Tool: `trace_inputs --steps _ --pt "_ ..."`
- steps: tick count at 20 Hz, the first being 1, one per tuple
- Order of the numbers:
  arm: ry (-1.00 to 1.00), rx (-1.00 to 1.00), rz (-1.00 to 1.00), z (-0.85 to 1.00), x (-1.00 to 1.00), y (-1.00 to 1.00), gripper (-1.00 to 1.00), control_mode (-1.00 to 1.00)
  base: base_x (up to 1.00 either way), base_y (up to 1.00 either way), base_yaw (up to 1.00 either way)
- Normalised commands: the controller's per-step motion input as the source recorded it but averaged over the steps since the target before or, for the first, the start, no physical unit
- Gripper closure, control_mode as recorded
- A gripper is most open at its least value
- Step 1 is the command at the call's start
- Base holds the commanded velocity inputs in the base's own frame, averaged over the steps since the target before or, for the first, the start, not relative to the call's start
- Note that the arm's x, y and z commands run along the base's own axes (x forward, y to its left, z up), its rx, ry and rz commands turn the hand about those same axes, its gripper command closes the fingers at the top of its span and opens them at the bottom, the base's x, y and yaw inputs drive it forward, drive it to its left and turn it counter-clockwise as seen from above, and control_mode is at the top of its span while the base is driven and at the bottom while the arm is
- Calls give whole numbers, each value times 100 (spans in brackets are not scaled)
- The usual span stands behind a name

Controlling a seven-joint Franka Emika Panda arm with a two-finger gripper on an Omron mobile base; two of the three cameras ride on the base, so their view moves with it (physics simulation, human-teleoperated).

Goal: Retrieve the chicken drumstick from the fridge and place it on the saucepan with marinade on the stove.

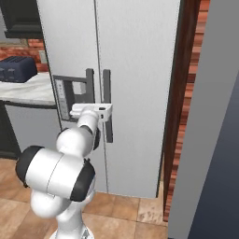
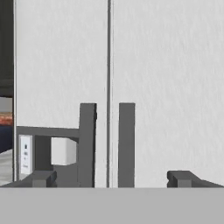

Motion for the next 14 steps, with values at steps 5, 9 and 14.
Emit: trace_inputs --steps 5,9,14 --pt "0 2 -6 0 40 10 -100 -100 0 0 0" --pt "-2 0 -9 0 34 20 -100 -100 0 0 0" --pt "-3 0 -8 0 20 27 -100 -100 0 0 0"
